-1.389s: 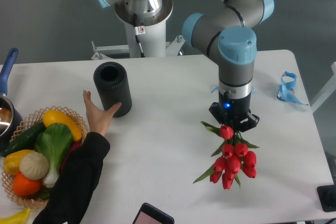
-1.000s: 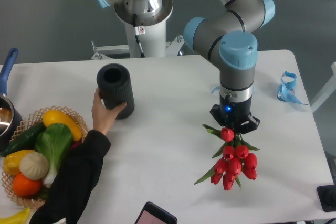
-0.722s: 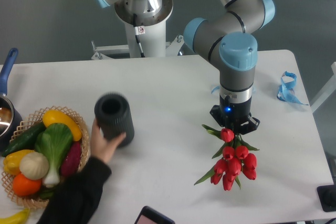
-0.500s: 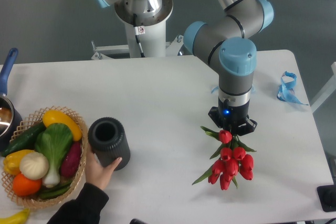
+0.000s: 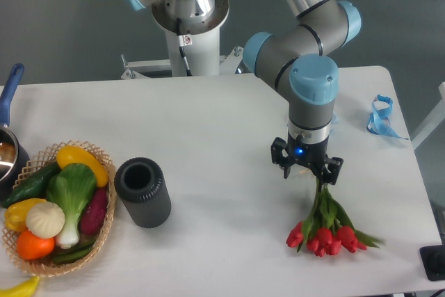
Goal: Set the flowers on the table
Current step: 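Lower the tulips onto the table and open the gripper, then raise the open gripper up away from the tulips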
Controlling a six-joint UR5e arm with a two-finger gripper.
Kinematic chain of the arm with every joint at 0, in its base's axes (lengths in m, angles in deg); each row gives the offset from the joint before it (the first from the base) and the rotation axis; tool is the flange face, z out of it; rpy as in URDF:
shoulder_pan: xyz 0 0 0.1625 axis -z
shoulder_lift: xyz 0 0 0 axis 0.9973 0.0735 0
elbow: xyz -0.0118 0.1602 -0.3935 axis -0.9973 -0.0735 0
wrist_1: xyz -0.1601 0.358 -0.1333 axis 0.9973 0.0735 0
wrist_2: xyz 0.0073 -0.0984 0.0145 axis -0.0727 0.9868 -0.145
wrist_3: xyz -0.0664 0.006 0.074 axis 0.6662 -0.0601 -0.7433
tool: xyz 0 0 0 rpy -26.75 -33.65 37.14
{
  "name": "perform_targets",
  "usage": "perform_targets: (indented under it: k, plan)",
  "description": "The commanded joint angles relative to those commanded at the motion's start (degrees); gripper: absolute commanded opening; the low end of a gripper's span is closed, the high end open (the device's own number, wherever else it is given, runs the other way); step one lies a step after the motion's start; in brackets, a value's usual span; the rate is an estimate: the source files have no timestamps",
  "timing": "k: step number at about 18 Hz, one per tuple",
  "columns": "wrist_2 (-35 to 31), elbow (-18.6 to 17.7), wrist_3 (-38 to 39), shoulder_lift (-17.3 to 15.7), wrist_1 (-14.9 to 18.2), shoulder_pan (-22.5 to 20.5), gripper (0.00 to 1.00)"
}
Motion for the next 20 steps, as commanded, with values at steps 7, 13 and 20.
perform_targets:
  k: [7,13,20]
  plan:
    - [0.26,-0.44,-6.58,0.26,-0.70,-5.27,1.00]
    - [0.18,-1.32,-8.44,0.79,-3.25,-5.37,1.00]
    - [0.18,-1.41,-8.35,0.79,-3.34,-5.28,1.00]
